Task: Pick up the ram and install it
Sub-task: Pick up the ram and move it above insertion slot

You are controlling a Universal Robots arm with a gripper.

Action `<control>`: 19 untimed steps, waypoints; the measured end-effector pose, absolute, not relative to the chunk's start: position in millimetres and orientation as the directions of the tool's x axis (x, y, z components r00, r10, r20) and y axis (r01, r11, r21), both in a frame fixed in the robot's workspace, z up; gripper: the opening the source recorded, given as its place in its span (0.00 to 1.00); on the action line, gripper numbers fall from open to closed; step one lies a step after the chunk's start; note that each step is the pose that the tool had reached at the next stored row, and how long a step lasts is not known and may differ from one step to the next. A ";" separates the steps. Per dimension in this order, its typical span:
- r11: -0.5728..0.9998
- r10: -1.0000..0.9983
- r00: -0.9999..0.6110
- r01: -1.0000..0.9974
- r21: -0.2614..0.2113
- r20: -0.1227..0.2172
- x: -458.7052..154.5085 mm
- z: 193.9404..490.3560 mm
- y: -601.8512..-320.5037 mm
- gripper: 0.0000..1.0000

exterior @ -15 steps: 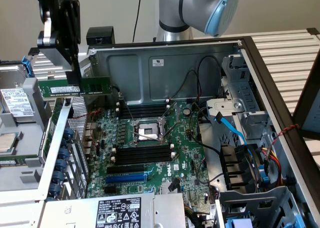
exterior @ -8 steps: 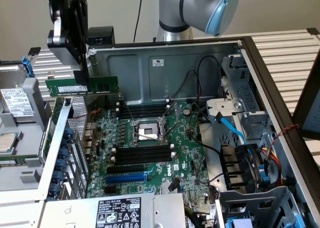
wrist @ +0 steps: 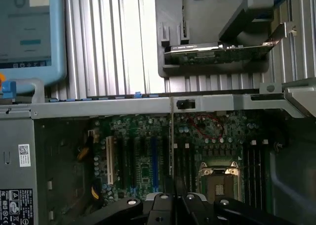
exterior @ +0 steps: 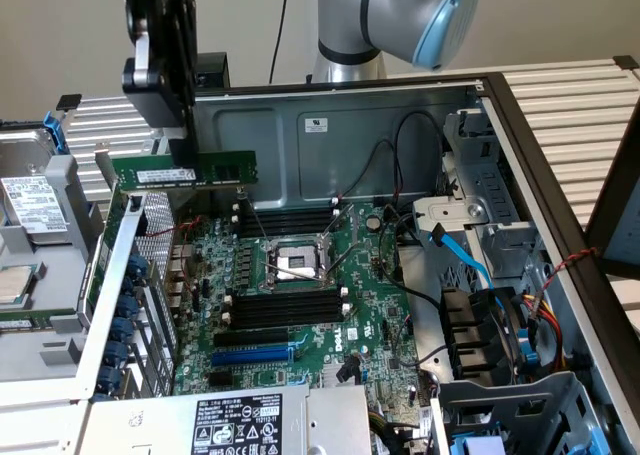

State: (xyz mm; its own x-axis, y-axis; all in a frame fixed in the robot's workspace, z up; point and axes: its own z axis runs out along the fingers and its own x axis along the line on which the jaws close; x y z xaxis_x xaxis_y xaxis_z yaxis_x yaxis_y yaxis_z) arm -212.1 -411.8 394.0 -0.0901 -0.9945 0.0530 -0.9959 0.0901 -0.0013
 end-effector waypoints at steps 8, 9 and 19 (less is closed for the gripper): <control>0.090 -0.995 -0.090 -0.996 -0.001 0.053 -187.2 394.0 -411.8 0.12; 0.090 -0.995 -0.090 -0.996 -0.001 0.053 -183.4 394.0 -411.8 0.12; 0.083 -0.995 -0.083 -0.997 -0.001 0.053 -151.0 394.0 -411.8 0.12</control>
